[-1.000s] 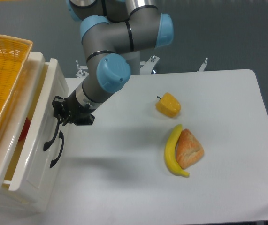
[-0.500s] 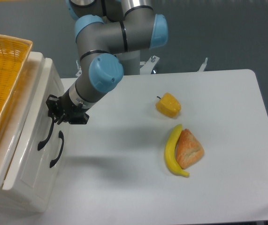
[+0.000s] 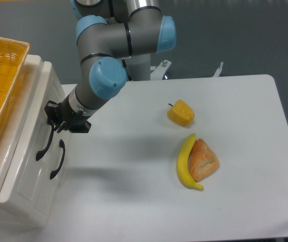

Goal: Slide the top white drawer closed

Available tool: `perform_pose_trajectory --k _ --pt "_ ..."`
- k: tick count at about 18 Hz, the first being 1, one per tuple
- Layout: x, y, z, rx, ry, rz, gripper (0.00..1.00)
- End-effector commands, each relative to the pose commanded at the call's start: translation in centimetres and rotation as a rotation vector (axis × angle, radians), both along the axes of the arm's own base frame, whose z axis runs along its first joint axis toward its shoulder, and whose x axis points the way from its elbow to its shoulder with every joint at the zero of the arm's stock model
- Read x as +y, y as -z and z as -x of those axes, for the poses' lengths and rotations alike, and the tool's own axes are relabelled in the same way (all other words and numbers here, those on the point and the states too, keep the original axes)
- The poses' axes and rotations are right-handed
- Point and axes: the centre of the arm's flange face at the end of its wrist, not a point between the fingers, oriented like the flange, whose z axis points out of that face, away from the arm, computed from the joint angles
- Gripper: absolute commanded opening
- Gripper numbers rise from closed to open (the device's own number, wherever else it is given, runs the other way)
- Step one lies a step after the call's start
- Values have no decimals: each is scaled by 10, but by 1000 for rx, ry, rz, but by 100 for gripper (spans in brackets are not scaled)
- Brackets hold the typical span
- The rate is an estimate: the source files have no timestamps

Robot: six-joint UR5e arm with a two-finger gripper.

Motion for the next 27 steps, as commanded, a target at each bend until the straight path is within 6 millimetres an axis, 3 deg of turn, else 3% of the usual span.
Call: perform_pose_trajectory --k 9,20,23,27 --pt "15 7 -19 18 -1 0 18" --pt "18 6 -29 19 7 3 18" --pt "17 6 -23 23 5 -4 27" --pt "11 6 1 43 -29 -9 50"
